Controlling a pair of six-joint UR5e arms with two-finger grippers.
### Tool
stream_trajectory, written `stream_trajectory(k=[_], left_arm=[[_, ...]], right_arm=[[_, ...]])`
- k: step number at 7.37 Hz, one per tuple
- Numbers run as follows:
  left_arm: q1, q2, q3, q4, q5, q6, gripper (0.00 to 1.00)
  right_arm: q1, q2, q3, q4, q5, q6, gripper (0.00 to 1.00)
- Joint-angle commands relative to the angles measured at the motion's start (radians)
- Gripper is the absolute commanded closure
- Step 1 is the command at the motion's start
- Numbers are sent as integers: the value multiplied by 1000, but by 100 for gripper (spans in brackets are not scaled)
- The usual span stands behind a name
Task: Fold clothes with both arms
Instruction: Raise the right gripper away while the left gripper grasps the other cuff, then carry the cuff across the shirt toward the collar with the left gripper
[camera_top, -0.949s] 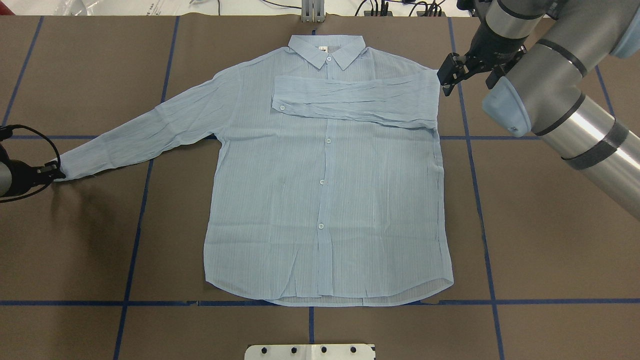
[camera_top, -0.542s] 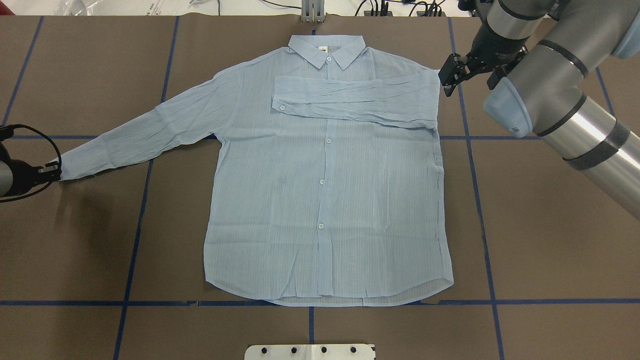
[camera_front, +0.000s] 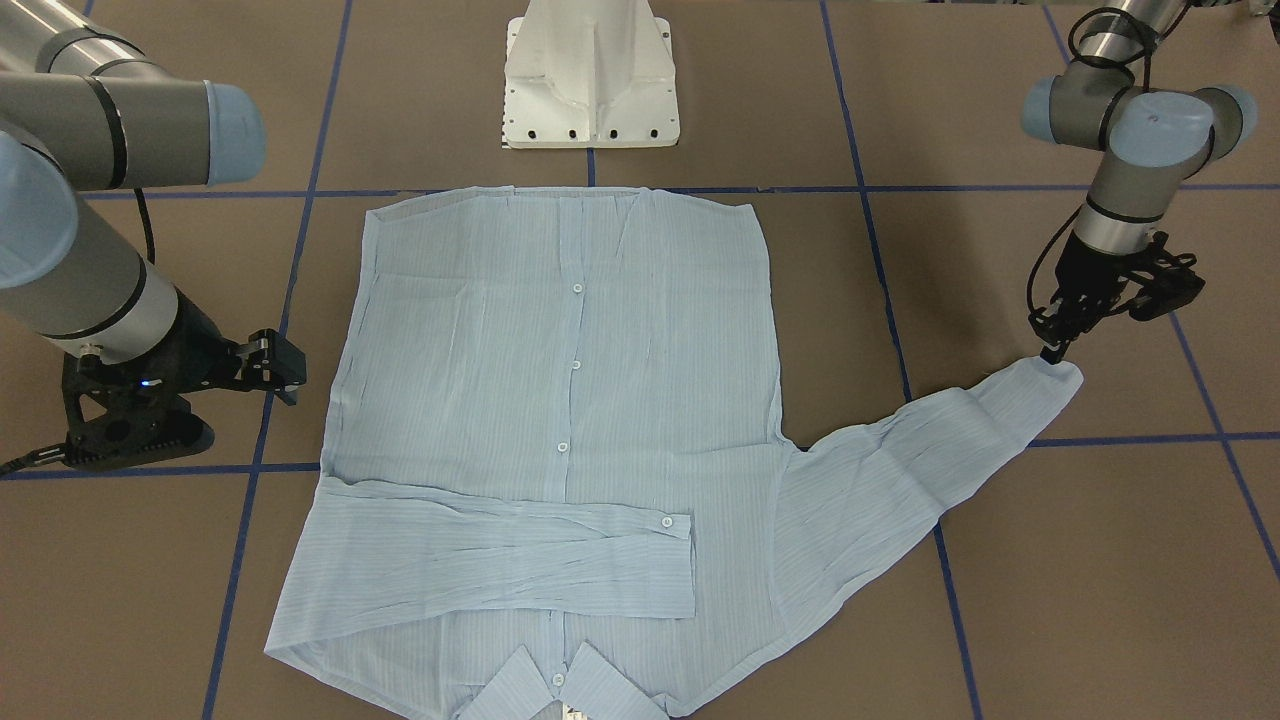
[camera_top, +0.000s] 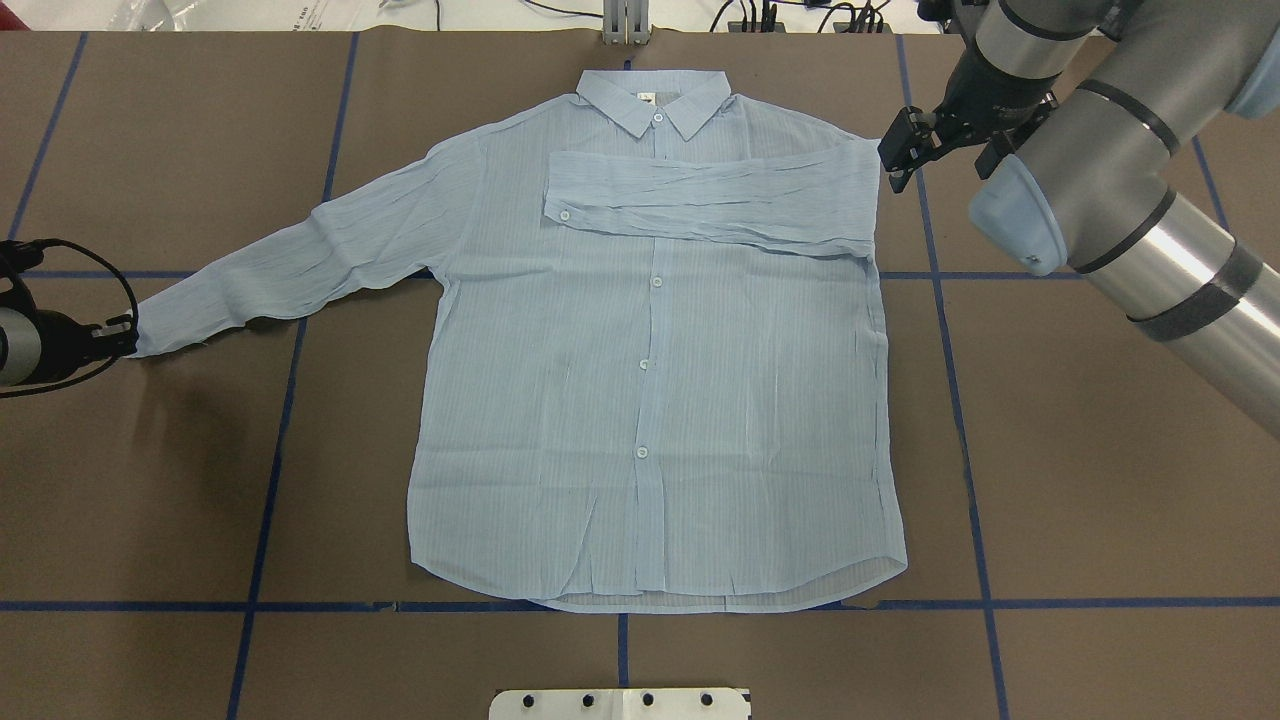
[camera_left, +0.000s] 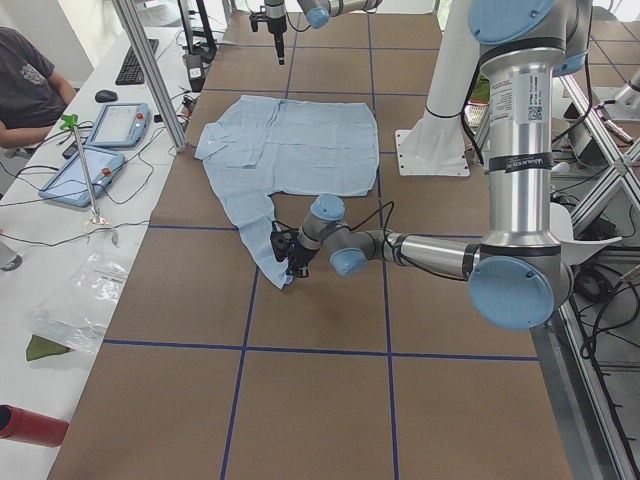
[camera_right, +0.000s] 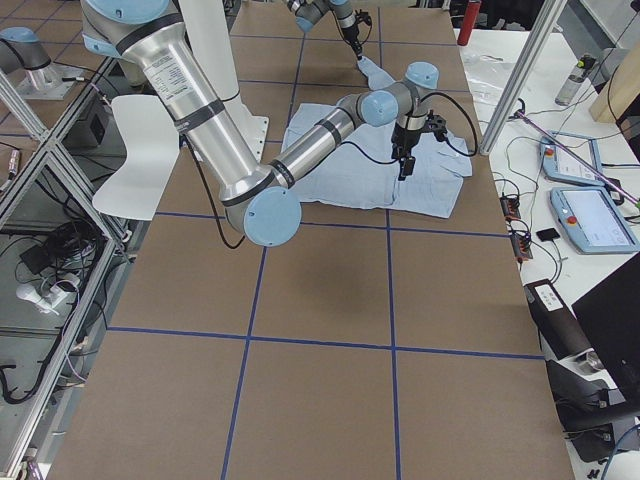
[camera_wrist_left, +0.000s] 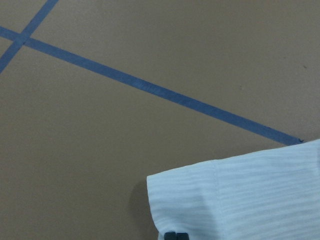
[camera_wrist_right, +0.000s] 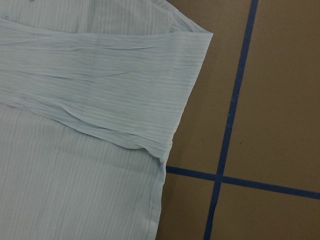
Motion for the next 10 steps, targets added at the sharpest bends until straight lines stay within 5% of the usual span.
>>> stream_trajectory(k=[1,4,8,10], left_arm=[[-47,-92,-94,183,-13,2,100],[-76,-399,-94,473,-16,21,100],[-79,-670,-56,486,-52,20,100],[-72,-871,105,484,-87,-12,100]], right_arm=[[0,-32,31,-2,0,-1,0],[2,-91,69,-1,0,-1,0],[29,-108,71,-2,-1,-4,0],[39,-123,73,-1,0,-6,0]])
